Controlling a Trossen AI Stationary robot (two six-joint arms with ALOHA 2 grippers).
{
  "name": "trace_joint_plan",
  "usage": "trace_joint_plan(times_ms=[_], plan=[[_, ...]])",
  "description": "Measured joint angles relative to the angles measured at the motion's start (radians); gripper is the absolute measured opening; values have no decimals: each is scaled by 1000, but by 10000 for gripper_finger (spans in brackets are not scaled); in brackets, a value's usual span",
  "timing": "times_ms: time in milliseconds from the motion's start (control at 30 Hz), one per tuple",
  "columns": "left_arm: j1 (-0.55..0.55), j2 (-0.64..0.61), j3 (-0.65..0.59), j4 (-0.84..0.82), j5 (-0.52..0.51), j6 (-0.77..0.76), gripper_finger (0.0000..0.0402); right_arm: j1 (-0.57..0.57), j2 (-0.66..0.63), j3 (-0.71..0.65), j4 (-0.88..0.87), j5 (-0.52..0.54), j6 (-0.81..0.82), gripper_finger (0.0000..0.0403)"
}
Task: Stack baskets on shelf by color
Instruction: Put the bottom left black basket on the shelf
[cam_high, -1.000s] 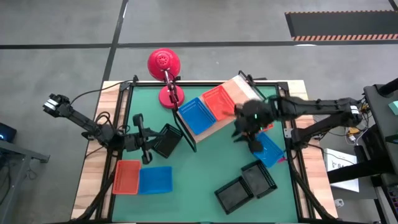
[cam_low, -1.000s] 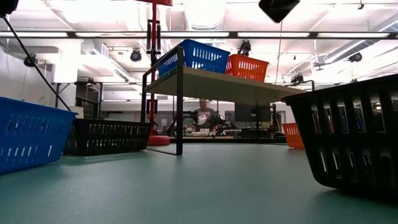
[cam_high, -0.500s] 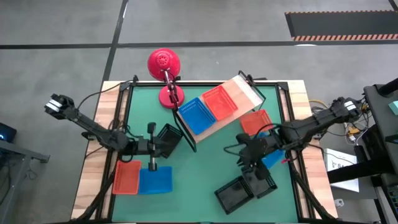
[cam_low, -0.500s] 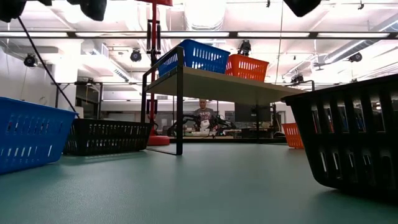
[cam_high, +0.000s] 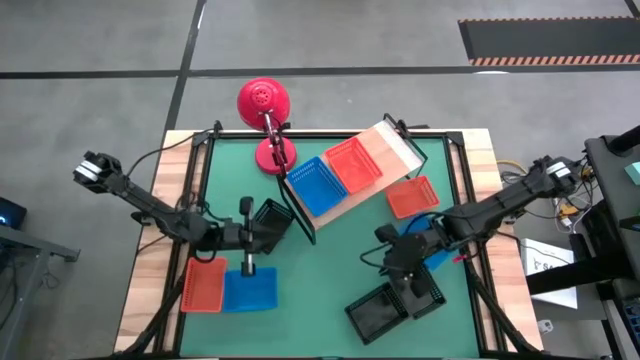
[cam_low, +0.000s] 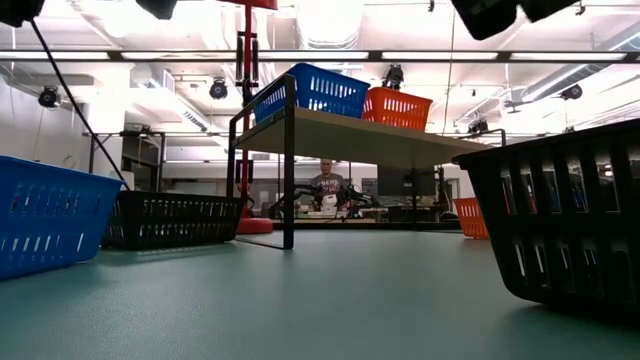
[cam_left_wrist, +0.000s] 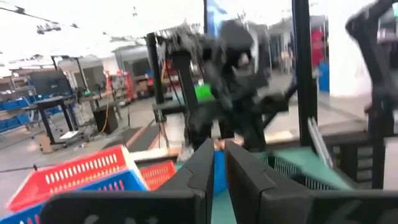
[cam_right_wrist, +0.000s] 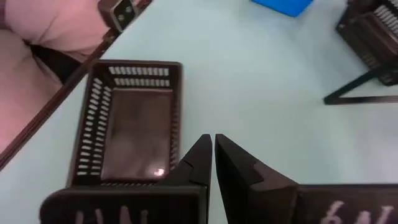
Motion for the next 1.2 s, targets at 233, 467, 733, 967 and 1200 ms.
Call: trace_joint_plan(times_ms=[233,467,733,967,1200], plan=[[0,16,0,94,-1,11,22,129,1,16,4,140,150,13],[0,23,0,138,-1,13,22,266,31,44,7,291,457,12],[0,25,-1,136,-1,23,22,325,233,197,-65,284,675,12],[0,25,-2,138,-1,34,22,351,452,420,-202,260,801,12],[0,25,-2,138,0,40,22,351,617,596,-238,259,886,25]])
